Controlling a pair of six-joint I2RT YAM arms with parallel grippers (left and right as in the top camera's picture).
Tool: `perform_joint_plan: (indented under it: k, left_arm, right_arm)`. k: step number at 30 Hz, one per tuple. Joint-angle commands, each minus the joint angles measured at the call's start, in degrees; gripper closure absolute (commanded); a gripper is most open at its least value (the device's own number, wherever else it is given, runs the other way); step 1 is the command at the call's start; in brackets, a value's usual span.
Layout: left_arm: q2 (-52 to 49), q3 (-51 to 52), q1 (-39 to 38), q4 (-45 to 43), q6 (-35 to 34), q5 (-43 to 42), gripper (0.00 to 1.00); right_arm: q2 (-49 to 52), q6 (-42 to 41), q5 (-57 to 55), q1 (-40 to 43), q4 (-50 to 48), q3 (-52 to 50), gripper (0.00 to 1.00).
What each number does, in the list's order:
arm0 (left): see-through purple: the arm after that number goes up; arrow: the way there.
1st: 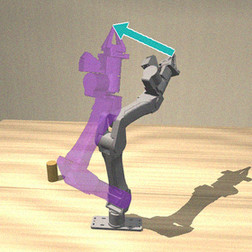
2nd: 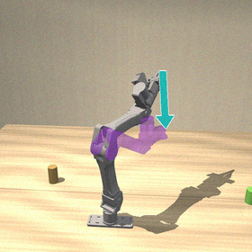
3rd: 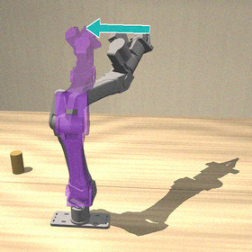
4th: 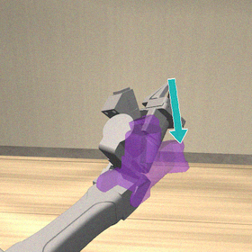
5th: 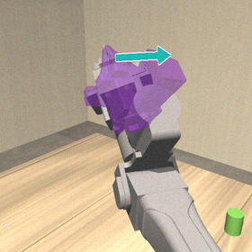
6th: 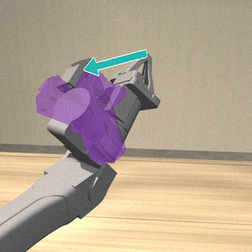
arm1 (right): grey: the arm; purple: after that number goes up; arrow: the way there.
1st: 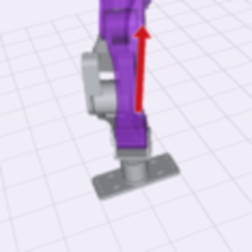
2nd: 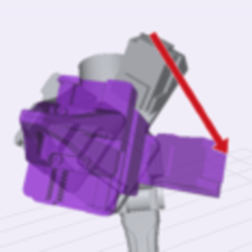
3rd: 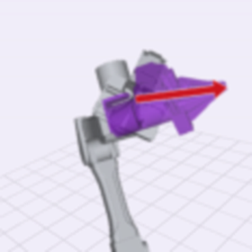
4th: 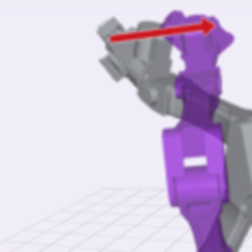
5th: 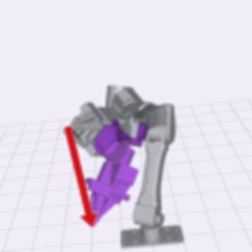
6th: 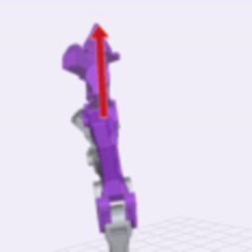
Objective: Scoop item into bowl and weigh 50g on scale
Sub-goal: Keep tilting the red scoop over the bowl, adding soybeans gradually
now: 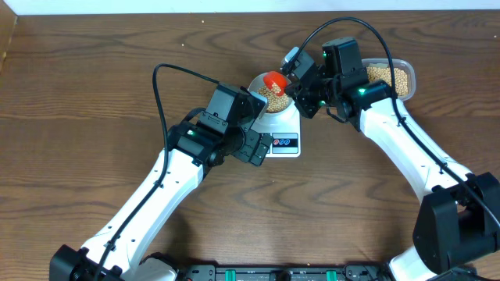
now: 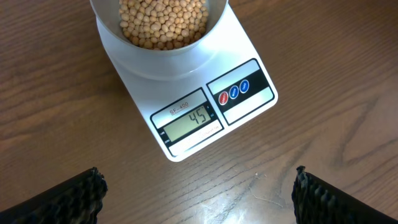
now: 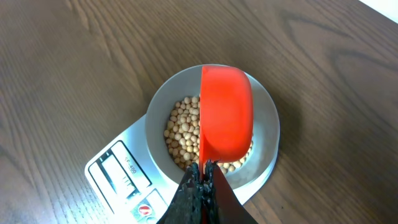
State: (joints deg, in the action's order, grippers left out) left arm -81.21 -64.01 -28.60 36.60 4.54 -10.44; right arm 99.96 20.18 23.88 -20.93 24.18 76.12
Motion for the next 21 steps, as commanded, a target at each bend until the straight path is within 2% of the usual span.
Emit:
perform_joint_plan:
  k: [1,15,21]
  left_arm:
    - [0.5,-0.1,0.3,0.0,0.4,-0.5,0.02]
    - [0.5,-0.1,0.3,0.0,0.4,-0.5,0.02]
    - [0.5,-0.1,0.3,0.0,0.4,-0.5,0.02]
  right_arm:
    - [-1.4,1.7,-0.2,-0.2,-0.2,0.0,0.99]
    - [-1.4,2.2,0.6,-0.2,-0.4,0.0,0.99]
    - [-1.4,5.1,0.6,-0.2,-0.4,0.0,0.99]
